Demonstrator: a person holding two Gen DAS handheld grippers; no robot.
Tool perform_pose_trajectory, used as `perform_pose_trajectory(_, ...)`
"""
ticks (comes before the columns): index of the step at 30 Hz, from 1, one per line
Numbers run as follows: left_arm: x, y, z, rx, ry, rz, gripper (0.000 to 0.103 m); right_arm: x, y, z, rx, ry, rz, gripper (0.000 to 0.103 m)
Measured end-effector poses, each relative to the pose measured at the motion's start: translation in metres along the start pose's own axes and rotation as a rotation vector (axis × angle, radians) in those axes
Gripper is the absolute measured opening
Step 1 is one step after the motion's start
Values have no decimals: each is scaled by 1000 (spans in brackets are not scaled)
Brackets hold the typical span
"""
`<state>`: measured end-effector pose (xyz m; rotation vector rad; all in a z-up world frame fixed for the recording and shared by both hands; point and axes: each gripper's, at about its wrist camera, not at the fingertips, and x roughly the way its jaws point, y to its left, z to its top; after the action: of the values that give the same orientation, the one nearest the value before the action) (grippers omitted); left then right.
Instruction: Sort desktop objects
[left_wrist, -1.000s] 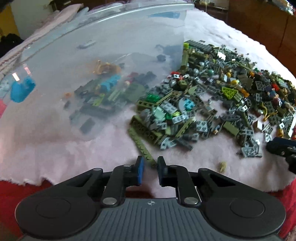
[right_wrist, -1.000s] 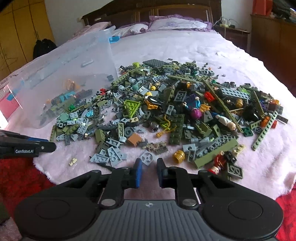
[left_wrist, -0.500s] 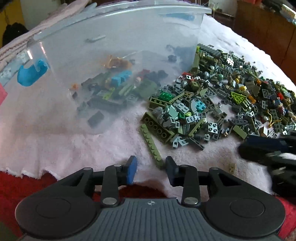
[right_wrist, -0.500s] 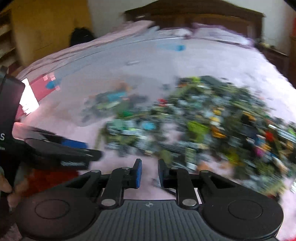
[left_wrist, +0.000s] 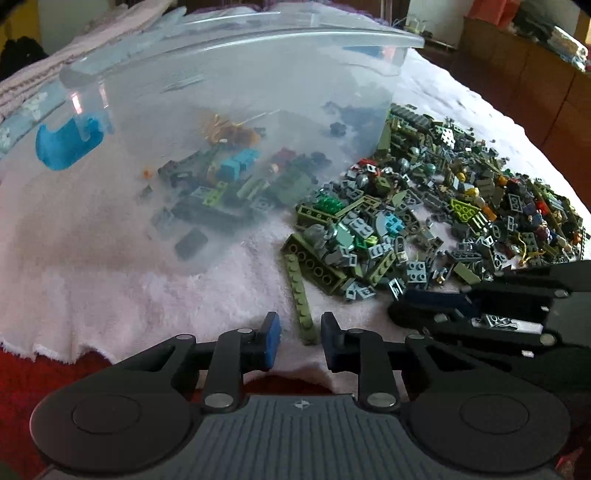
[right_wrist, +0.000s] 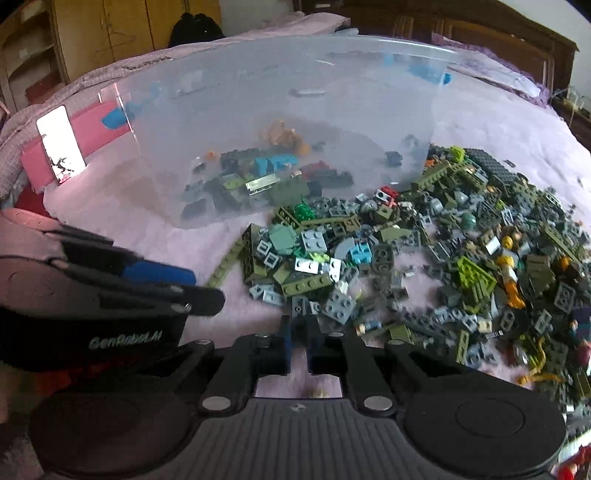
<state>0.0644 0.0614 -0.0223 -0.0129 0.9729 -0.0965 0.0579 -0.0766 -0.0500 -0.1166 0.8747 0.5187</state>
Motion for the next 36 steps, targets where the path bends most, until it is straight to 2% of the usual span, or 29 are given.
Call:
perform_pose_trajectory(8, 14, -8, 2, 68, 16, -1, 26, -16, -7, -19, 65, 10, -6, 8)
perform_pose_trajectory(10, 11, -8, 2, 72, 8, -5, 16, -17, -7, -20, 71, 8, -7, 8)
perform_pose_trajectory(13, 6, -12, -2, 86, -1, -20, 9, -17, -7, -22, 79, 7, -8, 8)
perform_pose_trajectory(19, -1, -20, -11, 117, 4, -20, 10, -19, -7, -25, 92, 2, -8, 8)
perform_pose_trajectory(26, 6, -23, -7, 122, 15, 5, 21, -17, -7, -23, 102, 11, -10, 8)
perform_pose_trajectory(36, -1, -27, -10, 123, -6, -1, 9, -17, -3, -21, 96, -1, -31, 8)
